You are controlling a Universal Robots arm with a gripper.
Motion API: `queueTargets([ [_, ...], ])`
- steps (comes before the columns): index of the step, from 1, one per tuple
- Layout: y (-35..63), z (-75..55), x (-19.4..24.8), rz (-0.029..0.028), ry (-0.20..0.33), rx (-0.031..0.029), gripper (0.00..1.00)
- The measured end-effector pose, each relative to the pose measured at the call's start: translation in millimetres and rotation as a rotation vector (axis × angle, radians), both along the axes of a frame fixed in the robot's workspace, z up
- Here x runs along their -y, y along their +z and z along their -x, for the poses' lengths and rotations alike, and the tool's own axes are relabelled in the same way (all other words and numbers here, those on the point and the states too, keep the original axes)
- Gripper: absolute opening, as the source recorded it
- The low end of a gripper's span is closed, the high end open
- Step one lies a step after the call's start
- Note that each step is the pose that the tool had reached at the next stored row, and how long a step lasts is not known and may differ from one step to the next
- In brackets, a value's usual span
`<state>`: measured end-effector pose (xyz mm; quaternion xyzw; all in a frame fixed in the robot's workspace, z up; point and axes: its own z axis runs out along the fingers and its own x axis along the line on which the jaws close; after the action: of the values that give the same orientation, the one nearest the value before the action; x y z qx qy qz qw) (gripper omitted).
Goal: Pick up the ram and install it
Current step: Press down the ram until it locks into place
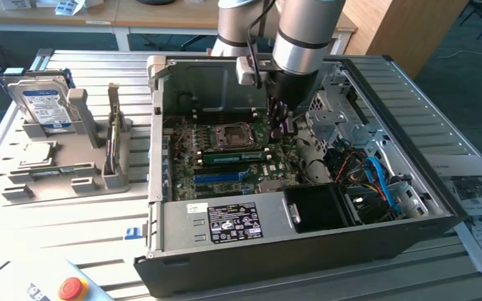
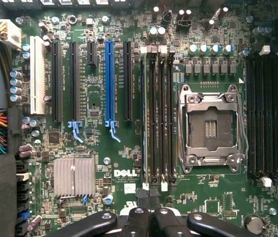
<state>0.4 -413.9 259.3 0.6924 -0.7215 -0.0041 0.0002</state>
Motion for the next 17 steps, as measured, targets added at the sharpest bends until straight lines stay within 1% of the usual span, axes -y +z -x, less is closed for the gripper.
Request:
queueTargets([
  [6,-0.8,0.0,0.0,0.0003,0.000,-0.0001,0.10],
  [13,-7.5,0.0,0.0,0.0002,0.000,0.0002,0.10],
  [17,-7.8,0.0,0.1,0.0004,0.000,0.0002,0.10],
])
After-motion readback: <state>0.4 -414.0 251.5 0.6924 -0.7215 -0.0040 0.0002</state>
